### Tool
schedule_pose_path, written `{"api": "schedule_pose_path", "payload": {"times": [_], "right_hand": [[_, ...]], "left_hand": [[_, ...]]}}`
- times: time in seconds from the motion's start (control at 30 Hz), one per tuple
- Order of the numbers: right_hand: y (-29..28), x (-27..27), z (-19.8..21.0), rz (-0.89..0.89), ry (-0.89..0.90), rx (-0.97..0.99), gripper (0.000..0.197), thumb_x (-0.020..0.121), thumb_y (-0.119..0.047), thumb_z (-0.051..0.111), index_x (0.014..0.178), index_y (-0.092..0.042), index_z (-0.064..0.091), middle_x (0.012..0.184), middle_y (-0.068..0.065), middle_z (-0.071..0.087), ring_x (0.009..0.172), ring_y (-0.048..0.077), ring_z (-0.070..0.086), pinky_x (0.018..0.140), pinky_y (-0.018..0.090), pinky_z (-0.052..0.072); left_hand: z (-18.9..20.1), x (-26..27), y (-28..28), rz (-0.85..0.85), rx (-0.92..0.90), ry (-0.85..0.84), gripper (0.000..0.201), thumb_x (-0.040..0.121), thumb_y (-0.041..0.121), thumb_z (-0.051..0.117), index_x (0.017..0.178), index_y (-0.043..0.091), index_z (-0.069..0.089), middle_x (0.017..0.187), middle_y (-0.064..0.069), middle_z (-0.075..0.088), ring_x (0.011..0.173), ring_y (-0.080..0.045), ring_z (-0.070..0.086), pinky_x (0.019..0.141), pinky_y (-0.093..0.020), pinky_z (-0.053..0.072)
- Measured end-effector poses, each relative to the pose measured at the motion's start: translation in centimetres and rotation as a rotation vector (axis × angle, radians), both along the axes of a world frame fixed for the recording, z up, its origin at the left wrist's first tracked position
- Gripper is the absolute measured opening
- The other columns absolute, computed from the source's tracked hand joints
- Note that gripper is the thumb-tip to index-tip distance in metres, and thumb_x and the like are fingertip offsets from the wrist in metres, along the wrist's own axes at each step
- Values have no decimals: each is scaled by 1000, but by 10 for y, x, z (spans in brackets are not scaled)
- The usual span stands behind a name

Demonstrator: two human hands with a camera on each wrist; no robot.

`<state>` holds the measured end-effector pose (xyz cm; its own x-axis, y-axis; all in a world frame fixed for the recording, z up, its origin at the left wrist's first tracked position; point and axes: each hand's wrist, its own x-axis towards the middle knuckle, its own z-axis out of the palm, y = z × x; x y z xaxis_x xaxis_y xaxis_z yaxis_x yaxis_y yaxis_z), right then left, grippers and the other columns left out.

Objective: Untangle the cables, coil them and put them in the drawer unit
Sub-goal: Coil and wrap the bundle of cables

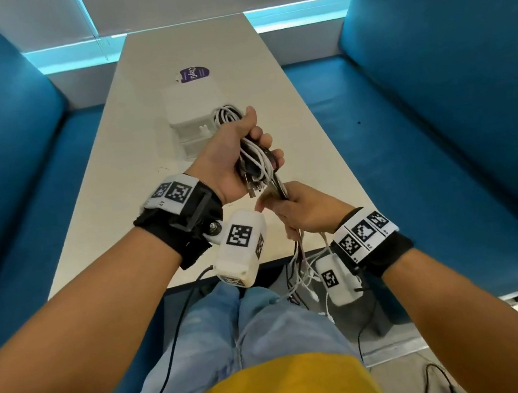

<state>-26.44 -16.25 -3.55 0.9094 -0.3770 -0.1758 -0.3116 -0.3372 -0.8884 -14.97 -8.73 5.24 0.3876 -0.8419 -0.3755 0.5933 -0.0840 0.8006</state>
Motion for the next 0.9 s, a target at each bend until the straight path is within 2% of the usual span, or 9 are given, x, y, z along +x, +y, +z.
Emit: {"api": "schedule_pose_path", "payload": {"times": [0.07,0.2,0.33,0.43,0.5,0.63,0.73,0.8,0.9], "right_hand": [[-1,1,0,-43,51,-29,26,100,-25,43,86,-15,62,51,3,39,44,19,47,48,28,44],[4,4,-6,-93,104,-158,42,95,-42,52,67,-11,51,51,0,40,43,15,40,48,28,40],[15,-3,-11,-94,76,-228,46,88,-39,63,60,-16,35,55,-2,36,51,14,35,54,30,30],[19,-13,-6,-107,34,-350,33,90,-35,61,68,-19,40,64,-4,47,57,12,43,53,26,31],[20,-19,1,-59,35,-430,25,95,-33,54,78,-19,43,71,0,53,64,18,49,53,27,33],[17,-24,20,1,8,-573,22,99,-35,45,96,-15,54,74,5,57,67,25,51,59,35,36],[13,-28,38,-2,-123,-574,23,99,-31,47,96,-15,63,69,0,58,63,17,49,63,35,40],[12,-27,47,-12,-190,-543,20,98,-28,51,95,-17,68,68,-4,60,61,10,49,62,27,40],[8,-22,56,2,-213,-509,15,95,-23,58,93,-17,72,66,-8,61,63,8,53,59,18,40]], "left_hand": [[-1,-3,0,11,7,30,46,99,39,48,60,16,40,48,-1,45,52,-18,42,72,-31,50],[-6,-3,-3,80,14,74,48,99,38,47,57,17,37,53,-1,39,55,-18,38,72,-33,48],[-16,6,-3,120,29,36,48,99,40,45,58,18,35,51,0,39,45,-17,41,73,-34,47],[-26,15,-1,233,66,-105,46,97,39,51,59,17,38,53,-1,36,48,-18,37,66,-35,47],[-31,18,-1,296,123,-215,41,96,37,54,64,15,40,55,-2,37,47,-20,39,62,-36,49],[-35,24,1,333,210,-231,30,94,26,56,70,14,43,56,-2,36,45,-18,37,54,-31,45],[-36,29,2,288,223,-311,30,95,24,55,69,14,43,52,0,37,42,-16,38,51,-28,42],[-37,28,4,175,235,-412,29,95,26,56,70,15,45,50,2,38,41,-14,39,49,-28,42],[-36,27,9,-21,249,-525,35,94,30,58,67,16,42,52,1,35,42,-14,36,44,-26,41]]}}
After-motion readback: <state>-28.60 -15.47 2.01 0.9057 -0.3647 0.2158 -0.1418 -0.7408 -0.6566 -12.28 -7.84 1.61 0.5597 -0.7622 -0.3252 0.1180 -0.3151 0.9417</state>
